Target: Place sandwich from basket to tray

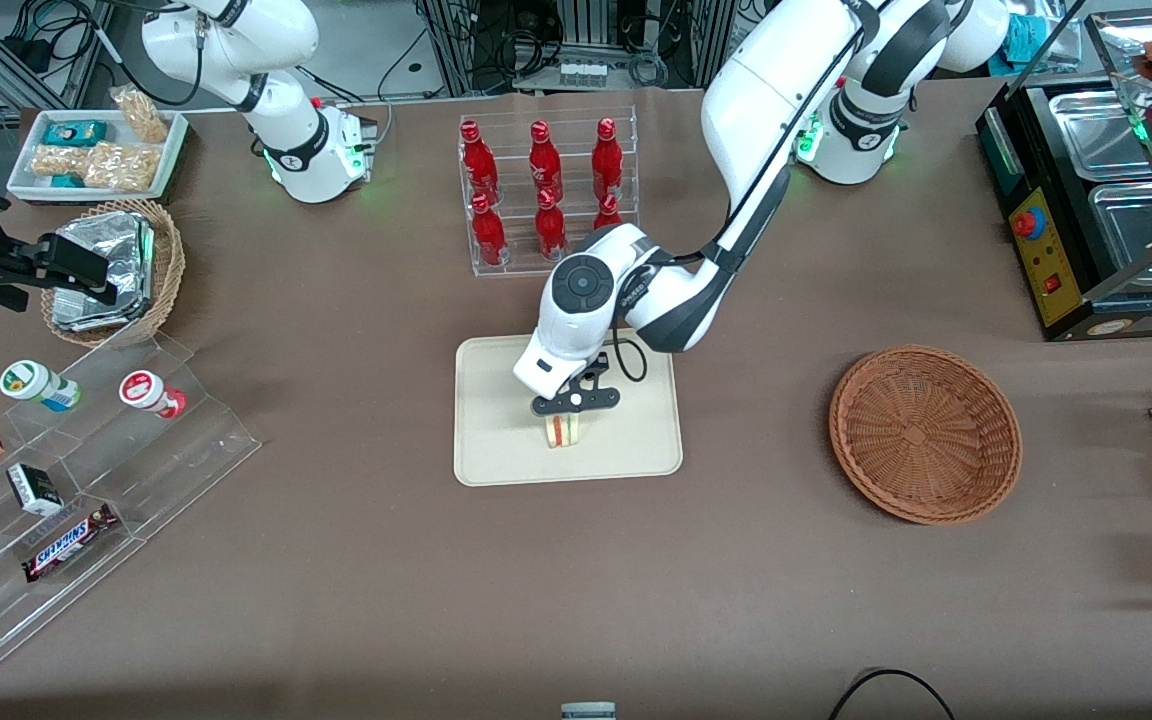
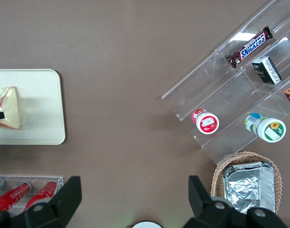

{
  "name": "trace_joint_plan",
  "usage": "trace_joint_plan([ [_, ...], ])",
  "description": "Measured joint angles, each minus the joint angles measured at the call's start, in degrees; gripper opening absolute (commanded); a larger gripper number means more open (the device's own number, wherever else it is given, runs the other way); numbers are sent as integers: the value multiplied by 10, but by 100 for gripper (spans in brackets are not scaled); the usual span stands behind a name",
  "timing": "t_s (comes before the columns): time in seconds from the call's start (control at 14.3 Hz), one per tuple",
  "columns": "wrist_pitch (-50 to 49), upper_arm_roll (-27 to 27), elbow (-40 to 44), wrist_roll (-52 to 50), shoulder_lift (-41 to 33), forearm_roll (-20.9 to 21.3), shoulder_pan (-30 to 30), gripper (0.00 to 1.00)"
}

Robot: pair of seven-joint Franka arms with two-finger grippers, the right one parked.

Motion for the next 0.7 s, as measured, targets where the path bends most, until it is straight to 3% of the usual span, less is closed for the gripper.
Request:
trace_joint_plan([
  [0.21,-38,0,9,0,-20,2,-2,100],
  [0.42,-113,6,9,17,-66,70,-1,100],
  [0.7,-226,19,-17,21,-129,86,38,100],
])
